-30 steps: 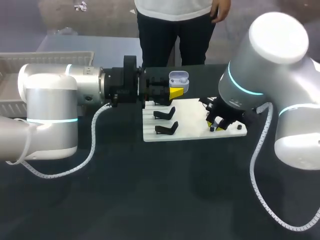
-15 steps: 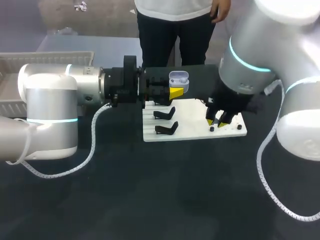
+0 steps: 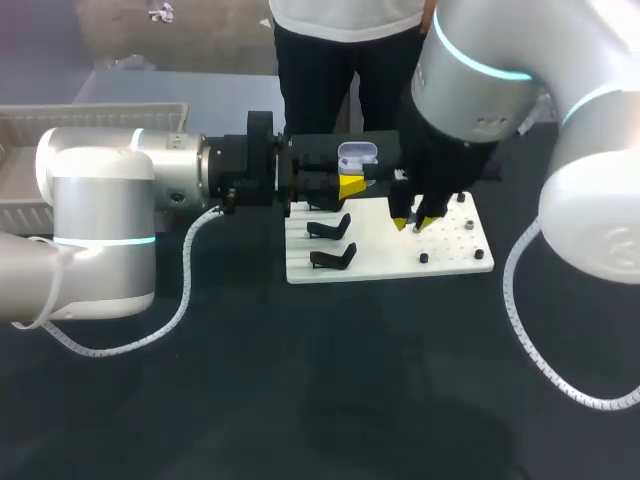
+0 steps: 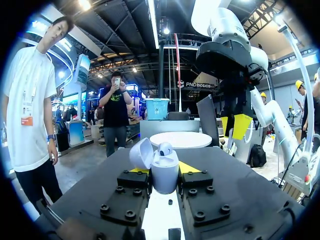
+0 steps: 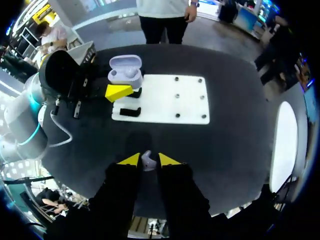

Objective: Pick up each earbud case from the left stands, insert the matching earbuds, close the lid, and place the case in the box.

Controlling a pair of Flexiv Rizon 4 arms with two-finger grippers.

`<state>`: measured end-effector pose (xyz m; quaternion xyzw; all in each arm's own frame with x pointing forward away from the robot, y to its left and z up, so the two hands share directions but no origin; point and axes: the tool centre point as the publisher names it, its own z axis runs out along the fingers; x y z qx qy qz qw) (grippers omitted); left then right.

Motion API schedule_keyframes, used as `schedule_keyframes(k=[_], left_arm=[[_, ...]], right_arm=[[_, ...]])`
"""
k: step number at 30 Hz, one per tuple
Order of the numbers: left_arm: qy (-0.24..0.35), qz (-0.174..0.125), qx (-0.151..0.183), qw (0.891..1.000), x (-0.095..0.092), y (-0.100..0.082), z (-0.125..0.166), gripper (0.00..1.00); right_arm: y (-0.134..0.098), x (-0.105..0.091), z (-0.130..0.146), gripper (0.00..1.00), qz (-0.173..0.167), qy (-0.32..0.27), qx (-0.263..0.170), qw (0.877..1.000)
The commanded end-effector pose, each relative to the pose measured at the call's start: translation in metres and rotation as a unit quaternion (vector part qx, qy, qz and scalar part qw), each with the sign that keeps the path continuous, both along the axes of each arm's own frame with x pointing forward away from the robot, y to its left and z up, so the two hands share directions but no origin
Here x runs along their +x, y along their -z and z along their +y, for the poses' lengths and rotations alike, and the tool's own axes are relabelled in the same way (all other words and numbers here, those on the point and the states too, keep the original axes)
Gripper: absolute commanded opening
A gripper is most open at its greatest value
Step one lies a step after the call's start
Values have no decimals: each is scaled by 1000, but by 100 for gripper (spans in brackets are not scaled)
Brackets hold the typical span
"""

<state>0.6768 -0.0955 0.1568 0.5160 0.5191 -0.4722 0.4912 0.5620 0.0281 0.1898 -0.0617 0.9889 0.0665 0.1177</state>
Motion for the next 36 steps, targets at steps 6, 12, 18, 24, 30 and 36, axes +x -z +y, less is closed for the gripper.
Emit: schedule_keyframes(k=[6, 12, 18, 24, 30, 36], left_arm=[[-2, -2, -3, 1000, -1, 1, 0, 0], [-2, -2, -3, 1000, -1, 1, 0, 0], [-2, -2, -3, 1000, -1, 1, 0, 0], [-2, -2, -3, 1000, -1, 1, 0, 0], [-2, -2, -3, 1000, -1, 1, 0, 0], [-2, -2, -3, 1000, -1, 1, 0, 0]], right_arm=[[-24, 10, 20, 0, -13, -58, -17, 998], [-31, 12, 33, 0, -29, -105, -25, 994], [-32, 12, 34, 0, -34, -108, -24, 993], [-32, 12, 34, 0, -34, -108, -24, 993], [-32, 12, 34, 0, -34, -108, -24, 993], [-39, 26, 36, 0, -31, -111, -26, 993]])
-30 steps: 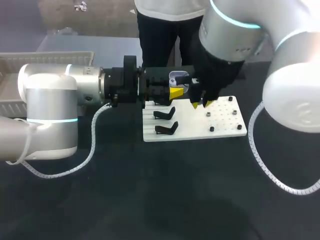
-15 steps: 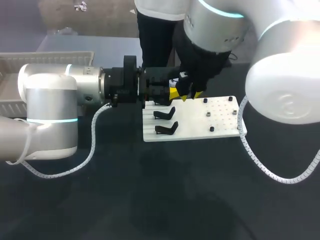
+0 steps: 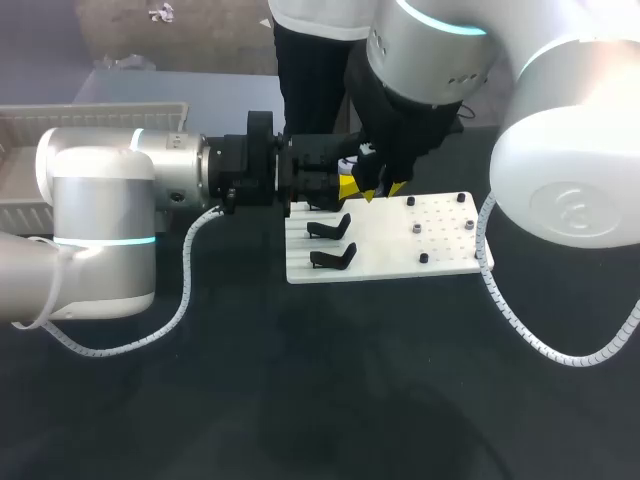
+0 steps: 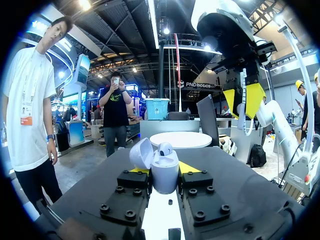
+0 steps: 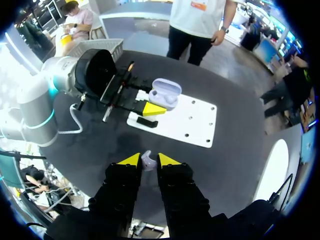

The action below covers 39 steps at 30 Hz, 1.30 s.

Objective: Pick up each earbud case from the left stands, insert the matching earbuds, close the lid, and place the case in the box.

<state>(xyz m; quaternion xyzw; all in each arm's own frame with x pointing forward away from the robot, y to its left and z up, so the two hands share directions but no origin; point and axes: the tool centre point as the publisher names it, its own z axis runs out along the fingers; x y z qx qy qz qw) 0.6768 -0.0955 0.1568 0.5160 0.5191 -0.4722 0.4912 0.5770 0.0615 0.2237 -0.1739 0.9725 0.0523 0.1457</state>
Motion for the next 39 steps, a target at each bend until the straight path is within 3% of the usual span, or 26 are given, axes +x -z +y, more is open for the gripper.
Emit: schedule_keyframes(k=[1, 20, 39], left_arm=[[-2, -2, -3, 1000, -1, 1, 0, 0], [-2, -2, -3, 1000, -1, 1, 0, 0], [-2, -2, -3, 1000, -1, 1, 0, 0]], right_arm=[[-7, 15, 3, 0, 5, -4, -5, 1000], [-17, 67, 19, 0, -5, -51, -30, 998], [7, 82, 19, 0, 0, -29, -22, 999]])
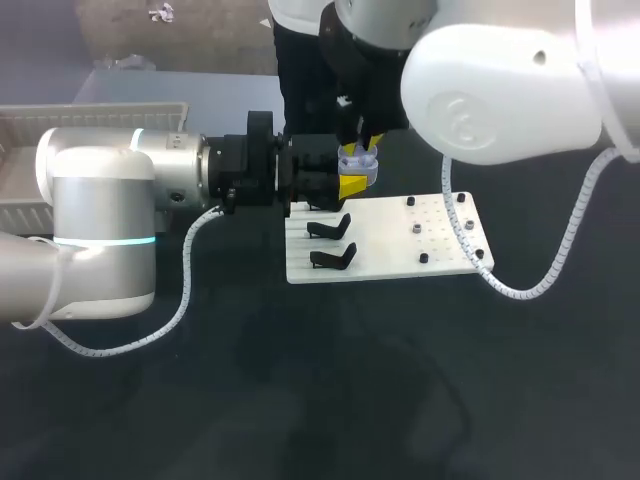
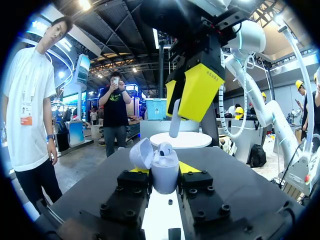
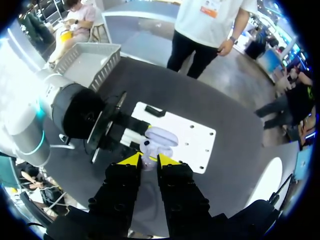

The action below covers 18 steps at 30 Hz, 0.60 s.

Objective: Pick up each earbud case from the left stands, insert the matching earbuds, close the lid, and place the case in the box.

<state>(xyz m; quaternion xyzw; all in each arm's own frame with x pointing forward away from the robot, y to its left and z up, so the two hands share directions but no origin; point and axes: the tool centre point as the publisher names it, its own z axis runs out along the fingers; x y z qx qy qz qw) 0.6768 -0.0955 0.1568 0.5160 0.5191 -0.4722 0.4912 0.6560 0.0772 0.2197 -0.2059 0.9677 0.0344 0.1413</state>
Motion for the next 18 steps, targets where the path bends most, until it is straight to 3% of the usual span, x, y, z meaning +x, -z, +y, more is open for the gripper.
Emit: schedule_keyframes(k=[1, 18], left_arm=[[-2, -2, -3, 1000, -1, 1, 0, 0], [-2, -2, -3, 1000, -1, 1, 0, 0]], right_arm=[[3, 4, 4, 0, 2, 1, 1, 1000], [9, 11, 8, 0, 15, -6, 5, 1000]])
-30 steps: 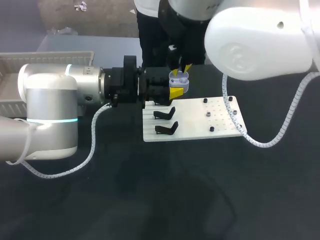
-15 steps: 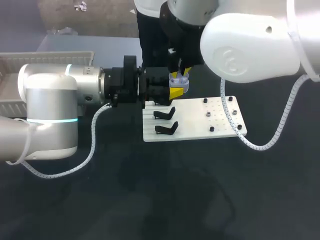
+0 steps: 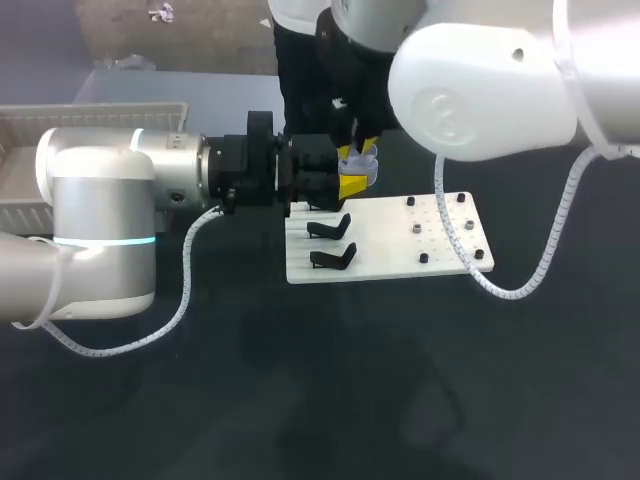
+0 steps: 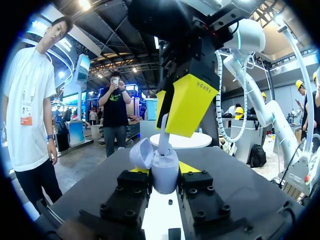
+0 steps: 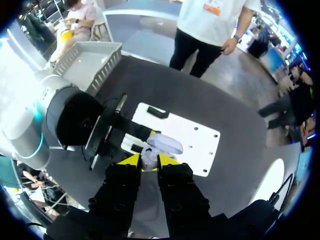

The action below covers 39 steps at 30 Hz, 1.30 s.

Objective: Pick up each earbud case from the left stands, insert the matching earbuds, close the lid, and place the case in the box.

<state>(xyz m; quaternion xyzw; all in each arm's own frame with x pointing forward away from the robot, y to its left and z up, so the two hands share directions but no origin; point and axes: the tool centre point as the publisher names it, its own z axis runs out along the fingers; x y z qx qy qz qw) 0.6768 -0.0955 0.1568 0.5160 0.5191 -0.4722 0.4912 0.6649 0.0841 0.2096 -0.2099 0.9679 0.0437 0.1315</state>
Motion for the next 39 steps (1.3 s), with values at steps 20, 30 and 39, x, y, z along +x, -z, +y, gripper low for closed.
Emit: schedule_keyframes(k=[20, 30, 39], left_arm=[[-2, -2, -3, 1000, -1, 1, 0, 0], [-2, -2, -3, 1000, -1, 1, 0, 0], [-2, -2, -3, 1000, -1, 1, 0, 0]], right_arm=[[4, 1, 1, 0, 12, -4, -6, 1000], [6, 1, 2, 0, 14, -6, -7, 1000], [9, 2, 2, 0, 16, -5, -8, 1000]])
